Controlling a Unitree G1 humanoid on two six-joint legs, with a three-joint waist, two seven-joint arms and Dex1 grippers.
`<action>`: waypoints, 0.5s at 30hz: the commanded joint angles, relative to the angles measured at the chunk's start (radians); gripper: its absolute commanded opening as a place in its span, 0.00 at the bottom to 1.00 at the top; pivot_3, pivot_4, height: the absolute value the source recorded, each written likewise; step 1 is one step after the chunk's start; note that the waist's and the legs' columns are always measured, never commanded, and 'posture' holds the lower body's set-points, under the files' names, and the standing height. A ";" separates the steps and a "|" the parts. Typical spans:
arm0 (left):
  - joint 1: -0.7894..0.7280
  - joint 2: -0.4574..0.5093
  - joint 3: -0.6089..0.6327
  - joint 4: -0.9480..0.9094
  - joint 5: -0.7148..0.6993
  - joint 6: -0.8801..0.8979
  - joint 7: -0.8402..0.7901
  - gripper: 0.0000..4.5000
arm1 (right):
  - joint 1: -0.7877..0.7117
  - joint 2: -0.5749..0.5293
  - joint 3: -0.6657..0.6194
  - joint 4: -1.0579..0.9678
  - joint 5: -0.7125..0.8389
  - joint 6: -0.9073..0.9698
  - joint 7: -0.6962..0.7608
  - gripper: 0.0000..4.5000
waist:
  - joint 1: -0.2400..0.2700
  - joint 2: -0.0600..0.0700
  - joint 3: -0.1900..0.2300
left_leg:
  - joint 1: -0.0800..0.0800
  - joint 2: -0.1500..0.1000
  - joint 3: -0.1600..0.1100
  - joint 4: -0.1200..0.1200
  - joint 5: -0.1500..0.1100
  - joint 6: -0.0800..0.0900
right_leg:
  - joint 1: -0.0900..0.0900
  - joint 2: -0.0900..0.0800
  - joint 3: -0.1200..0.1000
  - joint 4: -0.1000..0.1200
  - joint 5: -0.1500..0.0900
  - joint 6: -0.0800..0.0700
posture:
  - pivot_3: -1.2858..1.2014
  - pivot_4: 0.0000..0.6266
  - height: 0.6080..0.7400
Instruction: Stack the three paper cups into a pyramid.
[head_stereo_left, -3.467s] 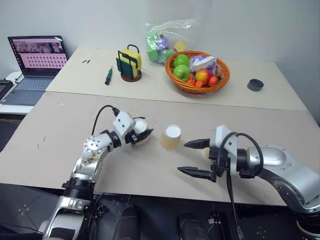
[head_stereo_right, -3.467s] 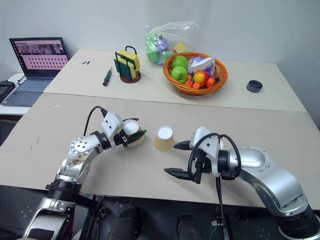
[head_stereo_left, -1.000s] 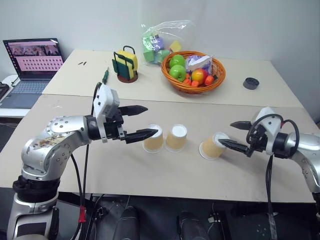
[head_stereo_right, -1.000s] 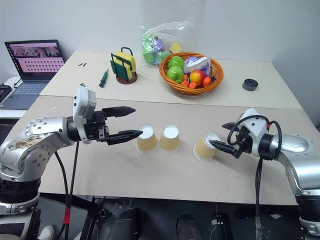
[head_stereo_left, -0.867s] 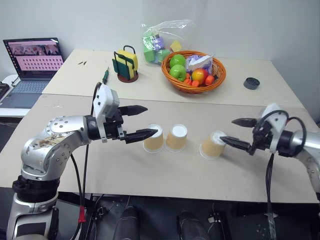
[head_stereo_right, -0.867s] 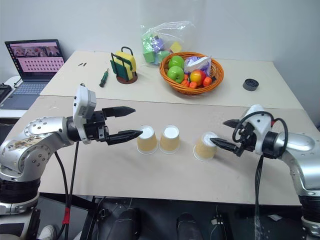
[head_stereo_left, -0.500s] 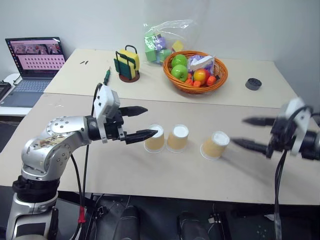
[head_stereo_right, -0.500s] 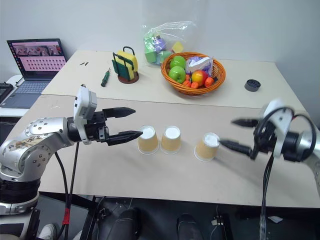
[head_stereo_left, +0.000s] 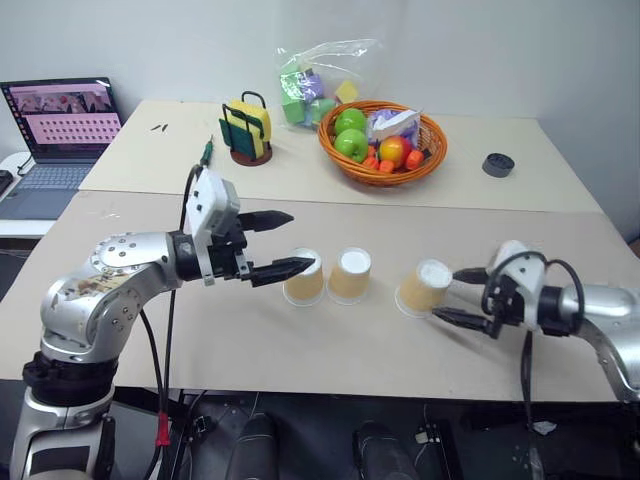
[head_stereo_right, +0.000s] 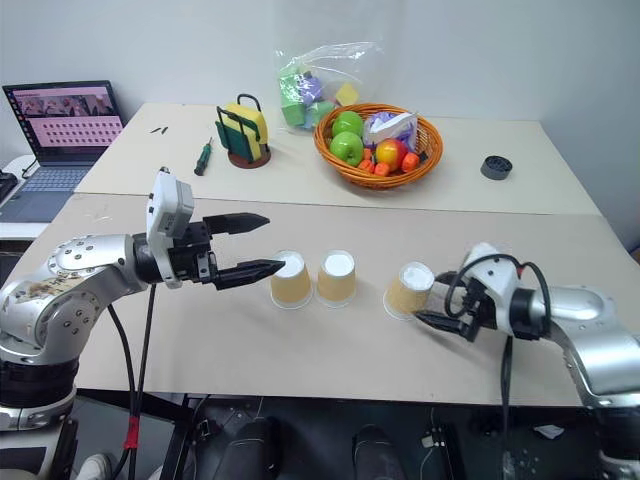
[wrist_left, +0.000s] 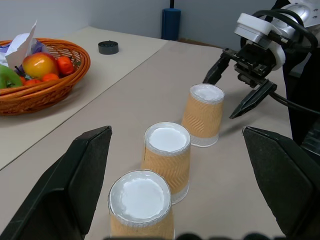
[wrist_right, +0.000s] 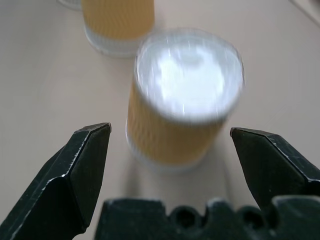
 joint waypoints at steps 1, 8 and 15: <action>-0.017 0.008 0.023 -0.029 -0.015 0.003 0.012 0.99 | -0.054 0.014 0.007 0.046 -0.022 -0.036 0.003 1.00 | 0.004 0.000 0.000 | 0.000 0.000 0.000 0.000 0.000 0.000 | 0.000 0.000 0.000 0.000 0.000 -0.001 | 0.52 0.24 0.51; -0.015 0.010 0.022 -0.027 -0.014 0.000 0.020 0.99 | -0.090 0.020 0.022 0.098 -0.039 -0.059 0.012 1.00 | 0.005 0.000 0.000 | -0.001 0.000 0.000 0.000 0.000 0.000 | -0.001 0.000 0.000 0.000 0.002 -0.004 | 0.52 0.24 0.51; -0.006 0.013 0.023 -0.032 -0.014 0.000 0.021 1.00 | -0.108 0.029 0.025 0.100 -0.049 -0.055 0.007 0.76 | 0.000 0.000 0.000 | -0.001 0.000 0.000 0.000 0.000 0.000 | 0.000 0.000 0.000 0.000 0.002 -0.004 | 0.52 0.24 0.51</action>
